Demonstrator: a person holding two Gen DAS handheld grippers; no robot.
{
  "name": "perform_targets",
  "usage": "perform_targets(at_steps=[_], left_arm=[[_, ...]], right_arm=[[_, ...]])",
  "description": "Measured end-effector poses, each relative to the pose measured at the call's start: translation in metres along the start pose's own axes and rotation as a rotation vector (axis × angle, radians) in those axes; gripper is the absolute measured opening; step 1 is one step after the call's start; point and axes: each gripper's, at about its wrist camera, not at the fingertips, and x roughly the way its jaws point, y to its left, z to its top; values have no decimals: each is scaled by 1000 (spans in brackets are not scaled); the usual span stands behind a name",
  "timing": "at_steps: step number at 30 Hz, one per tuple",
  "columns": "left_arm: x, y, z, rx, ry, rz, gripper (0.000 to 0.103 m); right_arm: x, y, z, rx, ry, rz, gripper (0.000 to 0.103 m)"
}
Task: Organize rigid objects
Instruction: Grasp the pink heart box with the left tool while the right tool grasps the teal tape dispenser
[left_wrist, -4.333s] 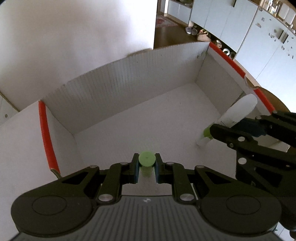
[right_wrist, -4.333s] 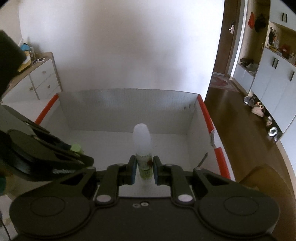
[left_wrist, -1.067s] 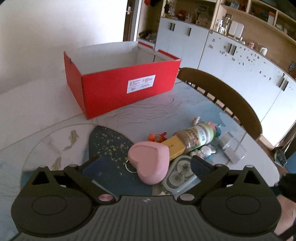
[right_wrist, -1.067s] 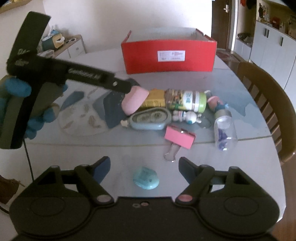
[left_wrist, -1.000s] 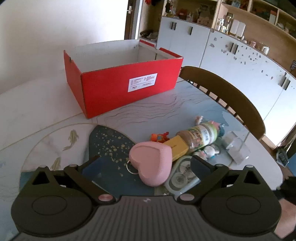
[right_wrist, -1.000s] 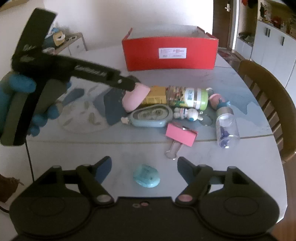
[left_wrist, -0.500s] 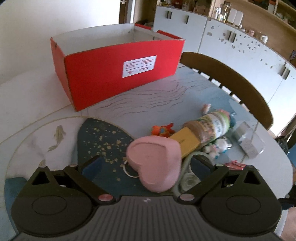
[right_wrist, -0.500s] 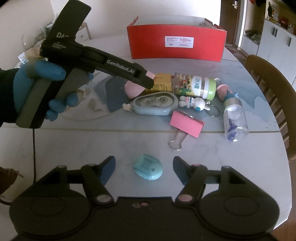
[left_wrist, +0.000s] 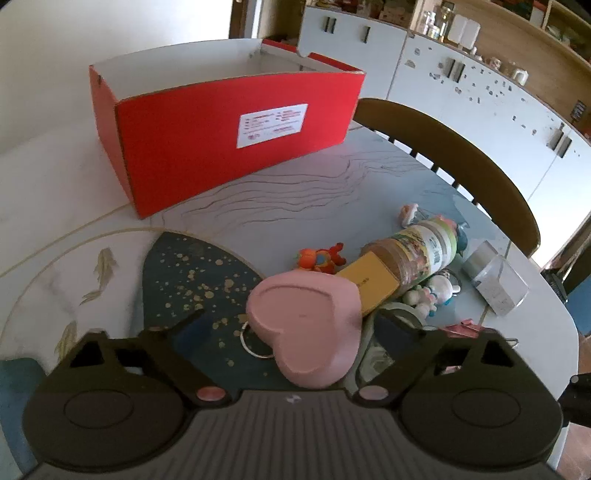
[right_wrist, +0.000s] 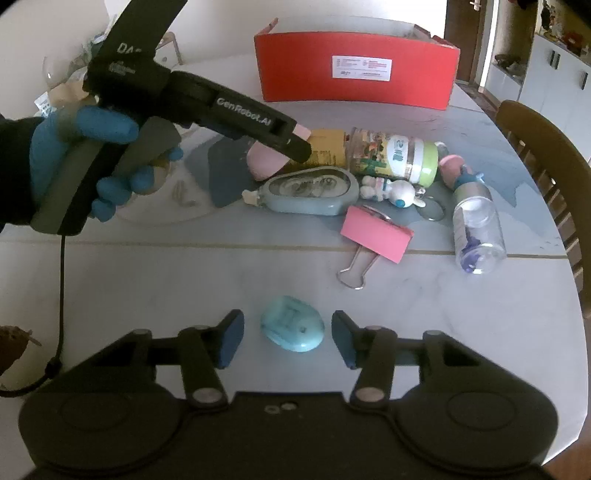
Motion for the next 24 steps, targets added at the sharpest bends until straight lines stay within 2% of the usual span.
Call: perform_targets(at_steps=[4,6,8,16,24], left_arm=[[1,-5,1,25,13,-2,81],[2,-6,1,25,17,-4,71],[2,-6,2,21,25,-11,68],[1,-12,3,51,37,19,67],[-12,-11,2,37,32,29,67]], right_arm=[[1,1,0,-11,6,-2,42],[2,0,-1,-13,11,-2,40],[3,-1,-1,-12,15,-5,37],[3,-1,-2,-15,13,-12,37],[-4,-1,-1,-5,-5,-13,36]])
